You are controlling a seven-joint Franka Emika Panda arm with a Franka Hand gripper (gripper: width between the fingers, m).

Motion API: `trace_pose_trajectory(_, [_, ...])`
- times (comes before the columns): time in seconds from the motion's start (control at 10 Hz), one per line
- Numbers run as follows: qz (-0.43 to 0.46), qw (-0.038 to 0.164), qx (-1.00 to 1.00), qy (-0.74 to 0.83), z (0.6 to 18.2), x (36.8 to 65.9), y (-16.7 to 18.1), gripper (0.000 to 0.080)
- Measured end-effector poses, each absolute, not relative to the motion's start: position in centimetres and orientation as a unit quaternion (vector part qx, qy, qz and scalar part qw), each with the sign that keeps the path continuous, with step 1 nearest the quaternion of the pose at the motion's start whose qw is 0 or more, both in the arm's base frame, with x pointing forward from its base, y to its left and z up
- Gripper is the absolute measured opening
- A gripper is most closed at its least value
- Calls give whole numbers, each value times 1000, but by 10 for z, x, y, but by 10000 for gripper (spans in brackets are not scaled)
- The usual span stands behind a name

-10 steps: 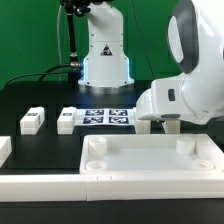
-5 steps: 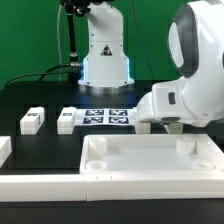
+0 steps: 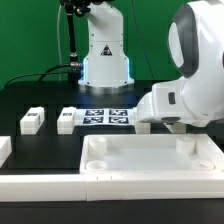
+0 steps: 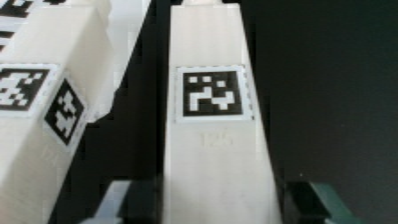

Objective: Assemble desk

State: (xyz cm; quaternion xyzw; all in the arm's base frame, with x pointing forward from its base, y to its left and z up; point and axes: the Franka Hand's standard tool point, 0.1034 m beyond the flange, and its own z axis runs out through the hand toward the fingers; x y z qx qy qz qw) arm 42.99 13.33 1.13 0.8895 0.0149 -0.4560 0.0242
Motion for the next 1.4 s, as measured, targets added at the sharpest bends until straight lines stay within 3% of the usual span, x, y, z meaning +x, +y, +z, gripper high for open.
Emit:
trace_pose_trajectory(0.4, [-453,23,891,14,15,433,132,288])
trace_pose_trajectory(0.5, [-460,7,888,6,46,450,125,288])
trace_pose_trajectory(0.7, [-427,1,904,-2,94,474,119,288])
trace_pose_trajectory(1.2, [-285,-11,958,-5,100,494,124,289])
trace_pose_trajectory(1.3, [-271,-15,963,-2,112,504,122,289])
trace_pose_trajectory(1.4, [-242,-24,970,3,138,524,118,289])
